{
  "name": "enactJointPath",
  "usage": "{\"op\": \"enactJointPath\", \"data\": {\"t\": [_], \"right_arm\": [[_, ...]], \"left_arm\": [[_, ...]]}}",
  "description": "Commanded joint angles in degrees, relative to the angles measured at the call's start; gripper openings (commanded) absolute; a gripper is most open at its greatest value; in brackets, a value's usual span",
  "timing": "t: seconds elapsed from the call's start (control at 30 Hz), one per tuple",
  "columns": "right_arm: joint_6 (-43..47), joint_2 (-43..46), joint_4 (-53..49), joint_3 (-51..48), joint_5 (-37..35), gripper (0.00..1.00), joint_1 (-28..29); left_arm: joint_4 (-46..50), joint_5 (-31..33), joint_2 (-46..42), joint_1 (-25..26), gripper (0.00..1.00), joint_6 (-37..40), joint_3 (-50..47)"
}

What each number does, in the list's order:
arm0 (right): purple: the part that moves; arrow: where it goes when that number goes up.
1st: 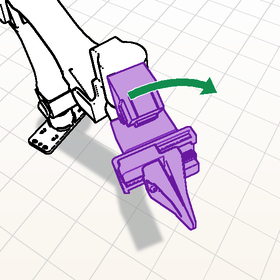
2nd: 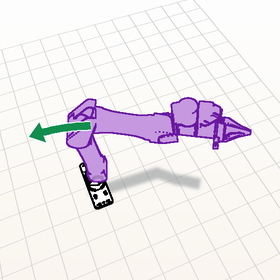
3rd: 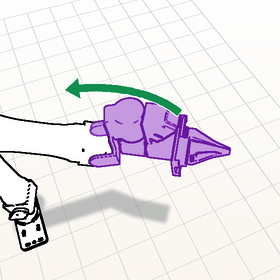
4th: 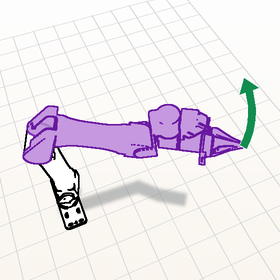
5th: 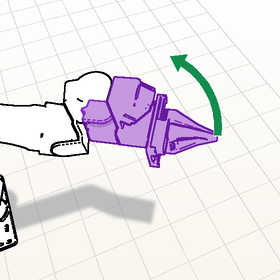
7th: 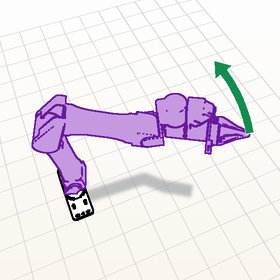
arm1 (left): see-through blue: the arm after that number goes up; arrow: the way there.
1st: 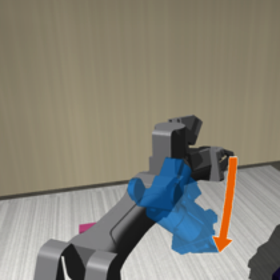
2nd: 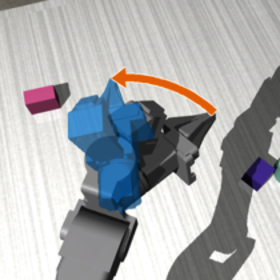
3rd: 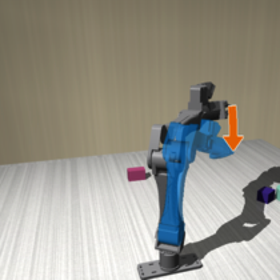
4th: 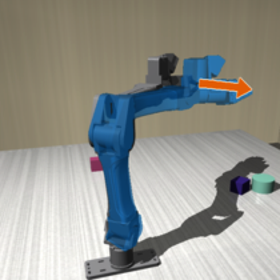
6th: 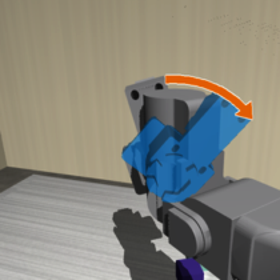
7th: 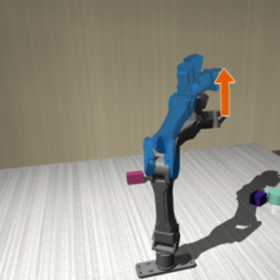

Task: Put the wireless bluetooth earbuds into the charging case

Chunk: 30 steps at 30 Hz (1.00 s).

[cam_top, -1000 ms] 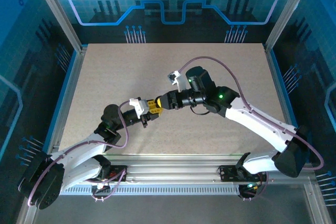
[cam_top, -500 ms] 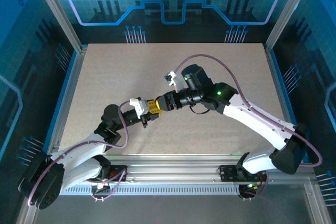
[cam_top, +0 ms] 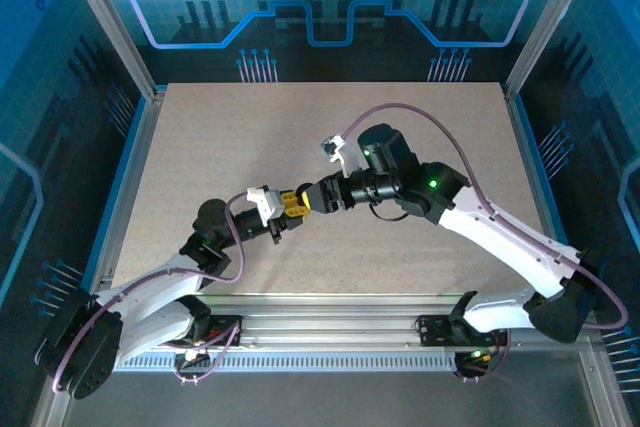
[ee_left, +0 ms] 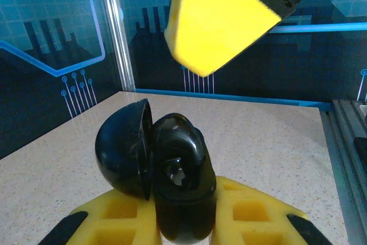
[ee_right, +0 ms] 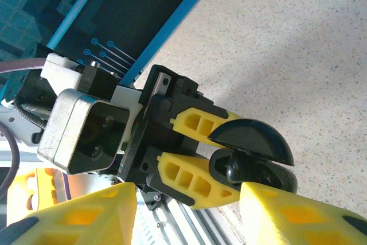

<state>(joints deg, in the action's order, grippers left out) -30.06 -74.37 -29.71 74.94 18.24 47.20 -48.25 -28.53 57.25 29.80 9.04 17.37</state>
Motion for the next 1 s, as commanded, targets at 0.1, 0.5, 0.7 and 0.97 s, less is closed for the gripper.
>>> {"op": "enactJointPath", "data": {"t": [0.1, 0.5, 0.7, 0.97], "right_arm": [[-1.1, 0.0, 1.3, -1.4, 1.6, 0.42, -0.2], [-1.3, -1.8, 2.3, -1.4, 2.5, 0.38, -0.1], [-1.4, -2.1, 2.3, -1.5, 2.0, 0.38, -0.3], [-1.8, -2.9, 2.7, -1.6, 1.9, 0.40, -0.7]], "left_arm": [[-0.9, -0.3, -1.0, 0.4, 0.19, -0.1, 0.7], [-0.4, -0.3, -1.1, 0.4, 0.19, 0.0, 1.2], [0.0, -0.2, -1.2, 0.4, 0.19, 0.1, 1.3], [0.4, -0.2, -1.2, 0.4, 0.19, 0.3, 1.4]]}}
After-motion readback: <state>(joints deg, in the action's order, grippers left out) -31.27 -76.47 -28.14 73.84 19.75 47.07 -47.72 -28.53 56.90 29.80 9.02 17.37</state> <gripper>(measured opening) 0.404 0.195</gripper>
